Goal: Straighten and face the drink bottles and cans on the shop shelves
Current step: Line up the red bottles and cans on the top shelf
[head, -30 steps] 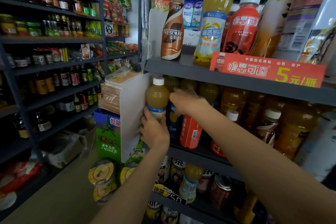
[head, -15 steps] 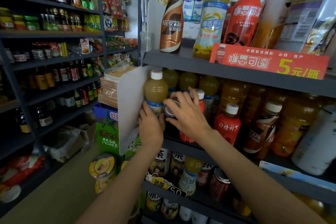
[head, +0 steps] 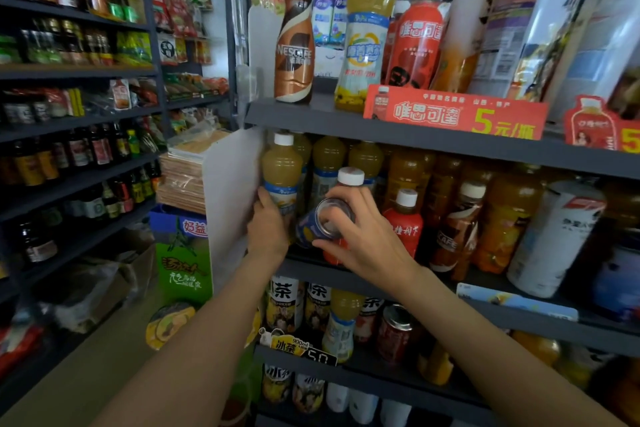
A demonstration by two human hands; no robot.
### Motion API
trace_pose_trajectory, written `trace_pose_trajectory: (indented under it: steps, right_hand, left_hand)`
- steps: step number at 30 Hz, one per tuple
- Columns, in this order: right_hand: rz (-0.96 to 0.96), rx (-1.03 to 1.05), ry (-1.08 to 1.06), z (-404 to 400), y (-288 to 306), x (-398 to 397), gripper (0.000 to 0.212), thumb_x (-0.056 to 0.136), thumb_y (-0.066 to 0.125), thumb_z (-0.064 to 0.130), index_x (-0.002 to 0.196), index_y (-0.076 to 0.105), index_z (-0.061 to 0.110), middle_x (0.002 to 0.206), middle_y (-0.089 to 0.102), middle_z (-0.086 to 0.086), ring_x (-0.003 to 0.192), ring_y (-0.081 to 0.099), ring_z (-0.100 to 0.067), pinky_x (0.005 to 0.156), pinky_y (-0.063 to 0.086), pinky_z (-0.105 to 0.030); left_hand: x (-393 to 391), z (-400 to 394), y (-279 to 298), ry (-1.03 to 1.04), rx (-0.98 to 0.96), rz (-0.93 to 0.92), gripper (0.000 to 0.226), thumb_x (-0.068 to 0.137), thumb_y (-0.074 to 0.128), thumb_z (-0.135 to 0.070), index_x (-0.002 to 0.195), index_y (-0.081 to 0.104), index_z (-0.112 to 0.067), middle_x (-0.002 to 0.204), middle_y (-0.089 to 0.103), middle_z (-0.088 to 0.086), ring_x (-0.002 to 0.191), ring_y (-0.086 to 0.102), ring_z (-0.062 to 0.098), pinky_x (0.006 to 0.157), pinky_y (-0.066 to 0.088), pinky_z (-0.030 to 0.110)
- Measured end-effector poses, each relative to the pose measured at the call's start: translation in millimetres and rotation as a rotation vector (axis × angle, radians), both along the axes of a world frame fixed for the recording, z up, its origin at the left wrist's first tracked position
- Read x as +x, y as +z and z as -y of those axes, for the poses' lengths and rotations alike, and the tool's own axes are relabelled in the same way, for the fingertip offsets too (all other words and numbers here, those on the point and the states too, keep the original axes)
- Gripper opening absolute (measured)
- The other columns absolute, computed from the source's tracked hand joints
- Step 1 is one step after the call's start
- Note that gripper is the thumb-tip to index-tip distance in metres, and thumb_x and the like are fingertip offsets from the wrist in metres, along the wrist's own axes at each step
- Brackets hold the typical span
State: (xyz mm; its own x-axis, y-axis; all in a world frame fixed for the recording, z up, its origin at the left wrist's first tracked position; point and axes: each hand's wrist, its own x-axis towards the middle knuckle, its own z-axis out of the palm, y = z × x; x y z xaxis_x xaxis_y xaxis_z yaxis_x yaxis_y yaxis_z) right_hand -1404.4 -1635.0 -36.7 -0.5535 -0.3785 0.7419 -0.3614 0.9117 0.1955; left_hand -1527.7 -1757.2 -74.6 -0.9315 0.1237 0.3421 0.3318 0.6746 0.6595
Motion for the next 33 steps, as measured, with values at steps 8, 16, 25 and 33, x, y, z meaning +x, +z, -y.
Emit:
trace_pose_trajectory:
  steps: [8, 16, 25, 33]
  right_hand:
    - [0.018, -0.293, 0.071, 16, 29, 3, 0.033, 0.080, 0.064, 0.036, 0.100, 0.054, 0.012, 0.114, 0.053, -0.008, 0.104, 0.048, -0.023, 0.084, 0.045, -0.033]
    - [0.014, -0.612, 0.288, 41, 90, 34, 0.030, 0.080, 0.071, 0.028, 0.101, 0.057, 0.011, 0.099, 0.061, 0.002, 0.095, 0.058, -0.011, 0.082, 0.047, -0.020]
    - [-0.283, -0.973, 0.298, 0, 172, 71, 0.040, 0.082, 0.071, 0.018, 0.114, 0.047, 0.012, 0.111, 0.054, -0.001, 0.104, 0.053, -0.001, 0.082, 0.048, -0.019]
    - [-0.360, -0.864, -0.036, -68, 192, 132, 0.074, 0.077, 0.076, 0.030, 0.136, 0.034, 0.016, 0.125, 0.050, -0.005, 0.114, 0.052, -0.017, 0.094, 0.049, -0.035]
  left_hand:
    - [22, 11, 8, 0.063, 0.212, 0.040, 0.048, 0.090, 0.057, -0.017, 0.128, 0.037, 0.003, 0.128, 0.048, 0.024, 0.117, 0.048, 0.040, 0.090, 0.040, 0.043]
    - [109, 15, 59, -0.378, 0.833, -0.374, 0.028, 0.095, 0.029, -0.032, 0.108, 0.053, -0.027, 0.095, 0.060, -0.007, 0.089, 0.058, 0.012, 0.078, 0.048, 0.031]
    - [153, -50, 150, -0.895, 0.851, -0.282, 0.034, 0.093, 0.050, -0.029, 0.125, 0.043, -0.022, 0.113, 0.056, -0.012, 0.104, 0.054, -0.009, 0.090, 0.043, 0.014]
    - [197, -141, 197, -0.949, 0.825, -0.402, 0.045, 0.089, 0.056, -0.003, 0.129, 0.036, -0.011, 0.124, 0.051, 0.003, 0.112, 0.052, 0.006, 0.091, 0.045, 0.014]
